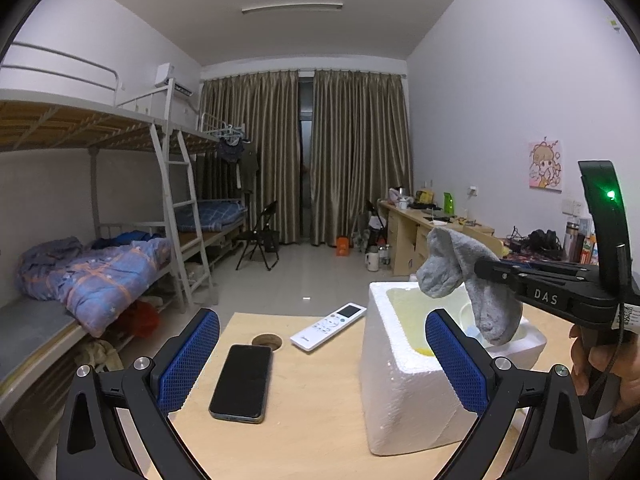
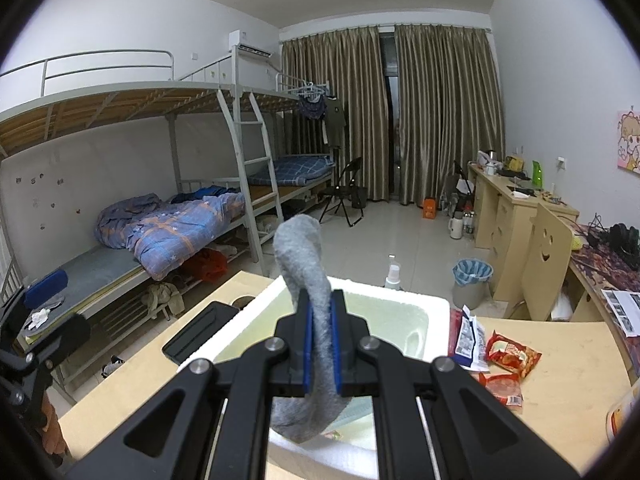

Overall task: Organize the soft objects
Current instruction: 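Lower the right gripper into the box and open it, releasing the sock, then withdraw both grippers from the box back toward the table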

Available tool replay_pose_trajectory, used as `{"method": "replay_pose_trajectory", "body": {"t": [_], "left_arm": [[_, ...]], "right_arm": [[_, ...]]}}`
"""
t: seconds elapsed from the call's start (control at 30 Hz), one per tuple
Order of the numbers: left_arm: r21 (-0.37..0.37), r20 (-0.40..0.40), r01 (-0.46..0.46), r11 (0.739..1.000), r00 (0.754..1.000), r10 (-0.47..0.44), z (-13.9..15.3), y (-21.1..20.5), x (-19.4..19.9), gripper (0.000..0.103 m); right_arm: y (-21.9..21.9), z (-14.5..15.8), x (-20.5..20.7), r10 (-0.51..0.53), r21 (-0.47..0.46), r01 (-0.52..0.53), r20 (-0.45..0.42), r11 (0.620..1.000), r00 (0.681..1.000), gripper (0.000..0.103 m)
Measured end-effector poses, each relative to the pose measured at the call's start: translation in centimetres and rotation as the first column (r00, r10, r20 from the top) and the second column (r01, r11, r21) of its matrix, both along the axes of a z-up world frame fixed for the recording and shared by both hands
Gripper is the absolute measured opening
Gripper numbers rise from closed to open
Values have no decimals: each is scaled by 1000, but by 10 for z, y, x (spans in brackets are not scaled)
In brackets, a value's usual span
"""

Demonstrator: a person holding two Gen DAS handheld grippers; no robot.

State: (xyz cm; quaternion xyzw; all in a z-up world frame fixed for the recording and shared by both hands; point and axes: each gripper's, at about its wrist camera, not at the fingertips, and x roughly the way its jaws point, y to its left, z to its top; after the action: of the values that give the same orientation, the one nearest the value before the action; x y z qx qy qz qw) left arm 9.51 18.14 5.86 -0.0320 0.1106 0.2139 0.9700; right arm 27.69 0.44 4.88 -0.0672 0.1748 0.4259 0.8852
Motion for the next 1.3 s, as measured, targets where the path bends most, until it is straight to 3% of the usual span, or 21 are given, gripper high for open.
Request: {"method": "replay_pose_trajectory", "body": {"t": [0.1, 0.13, 0.17, 0.23, 0.83, 1.3], "left_arm": [[-8, -4, -2, 1000, 1000, 2, -2, -1, 0, 103], [-9, -5, -5, 1000, 1000, 5, -2, 0, 0, 103], [-9, -4, -8, 1000, 1000, 8, -2, 1, 0, 103], [-16, -1, -9, 1000, 1000, 9, -3, 4, -1, 103], [-9, -6, -8, 1000, 1000, 8, -1, -7, -3, 103], [-14, 10, 16, 1000, 1000, -15, 11, -32, -11, 103]], "right_arm": [[7, -2, -1, -3, -34, 3, 7, 999, 1000, 15], [9, -2, -2, -6, -36, 7, 19, 999, 1000, 34], [11, -1, -3, -13, -39, 14, 30, 999, 999, 59], [8, 0, -6, -25, -22, 26, 43, 999, 999, 87], [-15, 13, -14, -22, 24, 21, 40, 999, 999, 88], [-46, 25, -26, -57, 53, 54, 66, 997, 996, 99]]}}
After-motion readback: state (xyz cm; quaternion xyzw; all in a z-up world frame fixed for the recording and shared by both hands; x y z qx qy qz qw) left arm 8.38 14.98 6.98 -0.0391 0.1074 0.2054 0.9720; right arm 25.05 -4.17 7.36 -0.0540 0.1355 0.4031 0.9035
